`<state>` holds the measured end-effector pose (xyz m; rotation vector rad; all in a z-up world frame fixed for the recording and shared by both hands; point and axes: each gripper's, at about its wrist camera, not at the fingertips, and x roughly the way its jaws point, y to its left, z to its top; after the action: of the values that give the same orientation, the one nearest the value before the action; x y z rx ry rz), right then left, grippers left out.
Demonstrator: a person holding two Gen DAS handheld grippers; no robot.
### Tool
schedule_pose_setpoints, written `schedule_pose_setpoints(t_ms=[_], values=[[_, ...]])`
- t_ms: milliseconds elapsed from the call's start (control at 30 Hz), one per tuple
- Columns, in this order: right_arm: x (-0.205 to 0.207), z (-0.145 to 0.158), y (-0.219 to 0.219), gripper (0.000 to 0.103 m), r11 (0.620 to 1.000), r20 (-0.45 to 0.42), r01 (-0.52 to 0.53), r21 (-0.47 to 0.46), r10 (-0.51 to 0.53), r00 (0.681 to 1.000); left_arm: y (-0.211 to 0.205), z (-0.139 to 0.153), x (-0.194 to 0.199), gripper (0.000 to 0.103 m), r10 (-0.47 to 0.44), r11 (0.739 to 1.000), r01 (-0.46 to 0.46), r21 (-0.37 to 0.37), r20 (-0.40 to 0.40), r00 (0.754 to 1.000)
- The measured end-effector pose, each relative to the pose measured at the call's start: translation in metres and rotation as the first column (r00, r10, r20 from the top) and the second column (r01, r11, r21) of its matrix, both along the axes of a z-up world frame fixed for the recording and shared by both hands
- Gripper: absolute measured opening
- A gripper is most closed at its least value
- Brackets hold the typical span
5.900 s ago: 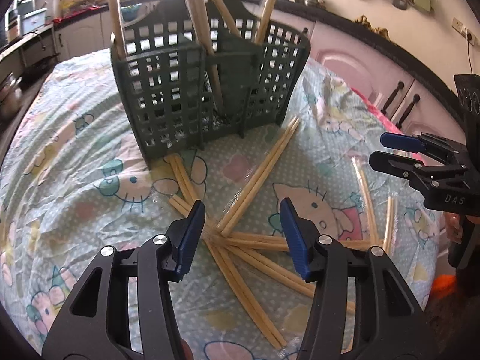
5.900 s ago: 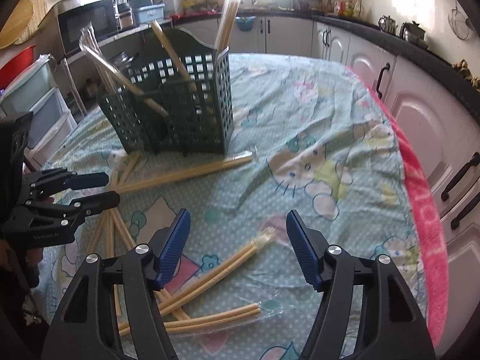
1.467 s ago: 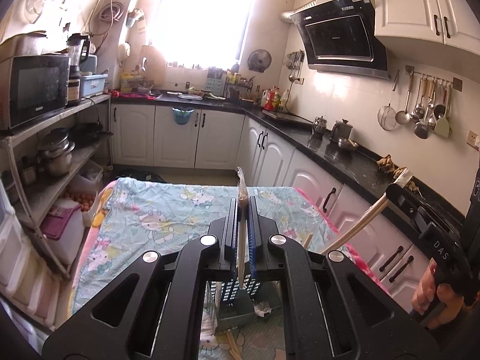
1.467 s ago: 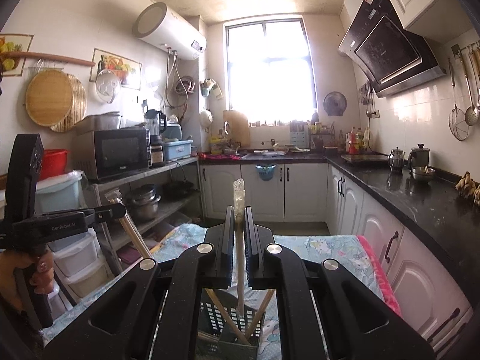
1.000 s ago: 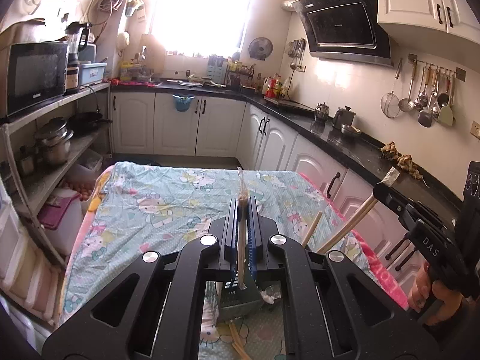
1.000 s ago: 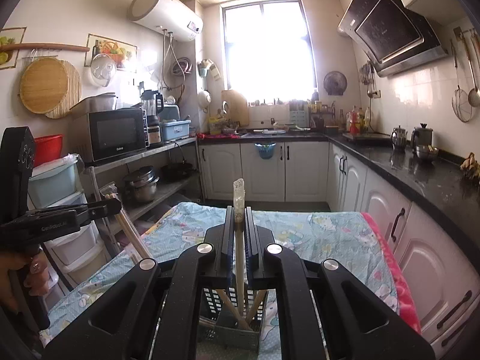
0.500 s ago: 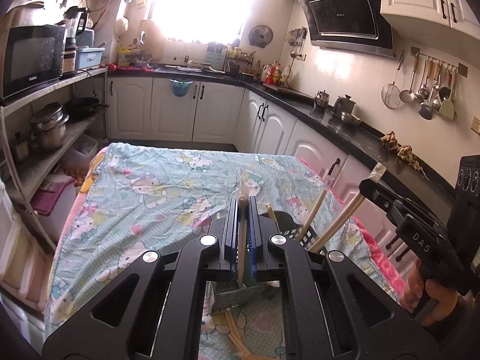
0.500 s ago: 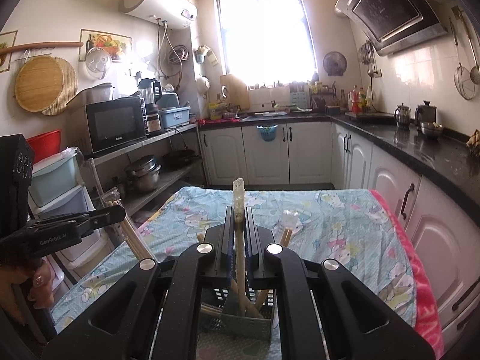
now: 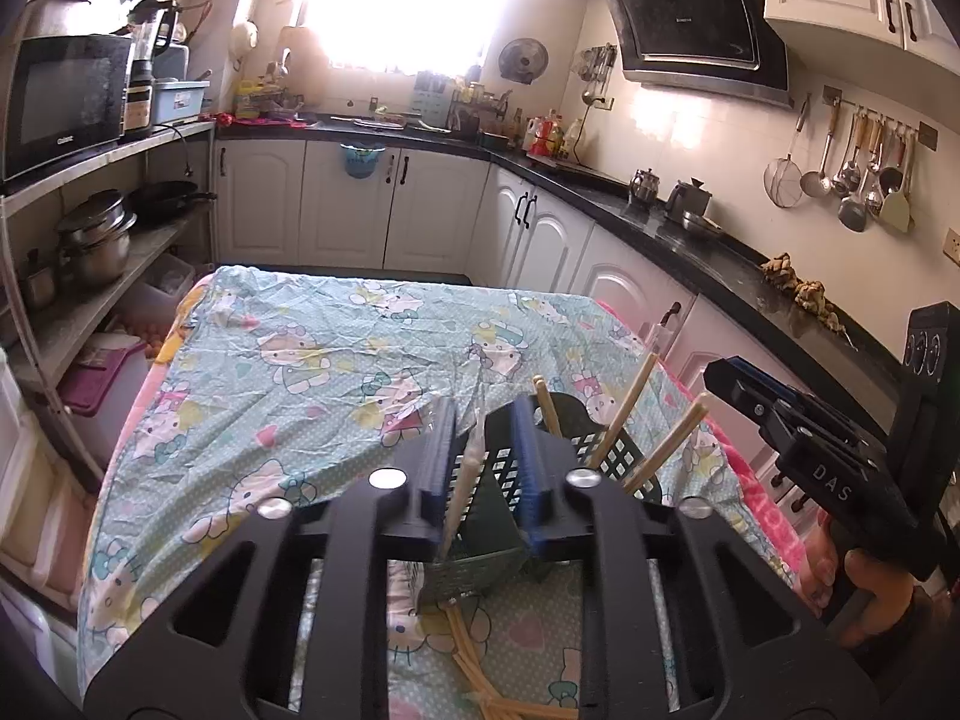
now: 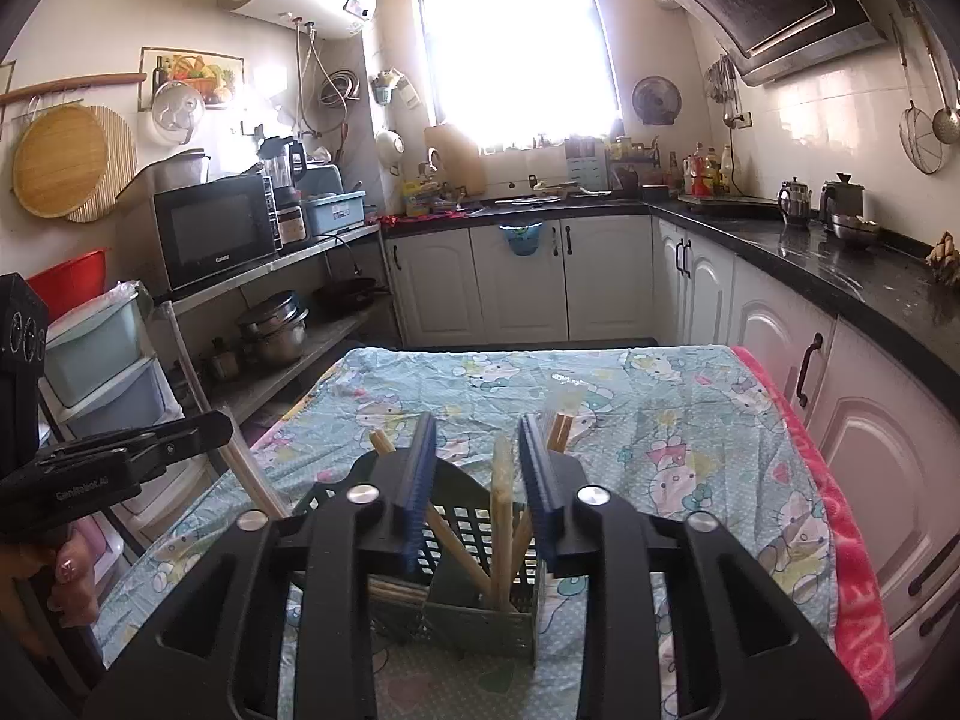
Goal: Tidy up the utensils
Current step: 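Open the left gripper while the right gripper opens, releasing both chopsticks, then withdraw both tools up from the caddy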
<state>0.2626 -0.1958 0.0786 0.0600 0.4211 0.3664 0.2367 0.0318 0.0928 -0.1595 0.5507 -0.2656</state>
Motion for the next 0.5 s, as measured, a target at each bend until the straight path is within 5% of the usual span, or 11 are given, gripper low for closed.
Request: schedule_pose_setpoints(t_ms=[500], values=[[-0.022,0.012,-0.012,0.057,1.000,0.030,0.019,-0.020,-0.018,0.999,0.017,0.027,-0.027,0.074,0.045,0.997,-0.040,-0.058,0.081,0.996]])
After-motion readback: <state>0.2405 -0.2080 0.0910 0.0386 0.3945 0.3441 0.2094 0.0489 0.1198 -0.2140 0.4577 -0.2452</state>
